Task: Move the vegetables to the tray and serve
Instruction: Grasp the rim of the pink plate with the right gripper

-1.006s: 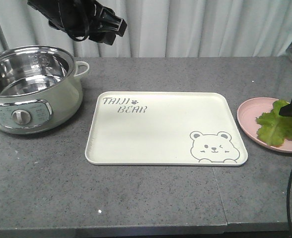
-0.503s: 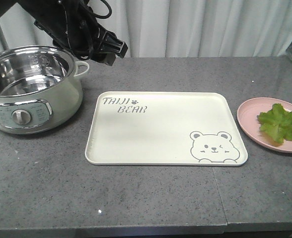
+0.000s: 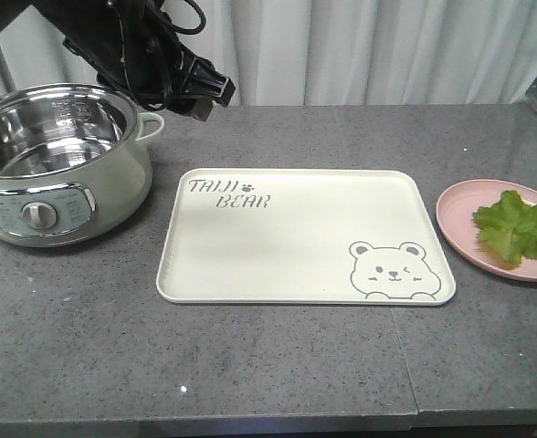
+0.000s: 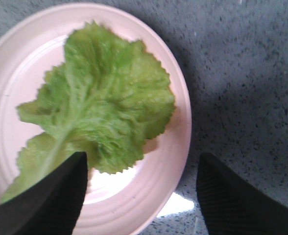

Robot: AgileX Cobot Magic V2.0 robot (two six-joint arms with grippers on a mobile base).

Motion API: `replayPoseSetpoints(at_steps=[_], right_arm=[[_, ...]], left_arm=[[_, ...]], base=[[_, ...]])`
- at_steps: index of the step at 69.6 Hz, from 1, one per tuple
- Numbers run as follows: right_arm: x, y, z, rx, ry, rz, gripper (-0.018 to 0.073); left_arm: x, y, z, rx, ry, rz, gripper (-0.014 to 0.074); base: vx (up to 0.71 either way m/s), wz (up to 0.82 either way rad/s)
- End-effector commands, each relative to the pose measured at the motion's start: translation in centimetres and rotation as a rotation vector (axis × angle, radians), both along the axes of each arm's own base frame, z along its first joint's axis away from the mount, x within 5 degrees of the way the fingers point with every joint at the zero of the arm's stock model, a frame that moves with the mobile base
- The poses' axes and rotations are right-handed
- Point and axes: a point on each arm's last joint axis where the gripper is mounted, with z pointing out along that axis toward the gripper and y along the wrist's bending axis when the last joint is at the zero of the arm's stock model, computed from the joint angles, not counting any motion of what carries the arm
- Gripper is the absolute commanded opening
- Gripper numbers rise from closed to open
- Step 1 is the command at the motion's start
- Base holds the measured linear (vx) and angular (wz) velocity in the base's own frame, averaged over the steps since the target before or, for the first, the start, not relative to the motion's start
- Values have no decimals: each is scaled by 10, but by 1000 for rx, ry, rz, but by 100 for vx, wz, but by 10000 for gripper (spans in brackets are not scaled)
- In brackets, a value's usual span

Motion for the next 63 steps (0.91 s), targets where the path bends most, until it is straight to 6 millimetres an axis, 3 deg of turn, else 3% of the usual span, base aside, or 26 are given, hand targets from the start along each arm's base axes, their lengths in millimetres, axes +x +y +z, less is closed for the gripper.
replayPoseSetpoints(at_steps=[1, 33, 44, 63], right_arm=[[0, -5, 14, -33, -35, -23, 459], [9, -11, -28, 15, 96, -12, 436], [10, -11, -38, 38, 134, -9, 321], [10, -11, -38, 41, 132, -13, -2]], left_arm=[[-14, 6, 27, -47, -83, 4, 450], [-14, 6, 27, -47, -83, 4, 450], [-14, 6, 27, -47, -83, 4, 450], [-14, 6, 27, -47, -83, 4, 450]], base=[[0, 0], [0, 0], [0, 0], [0, 0]])
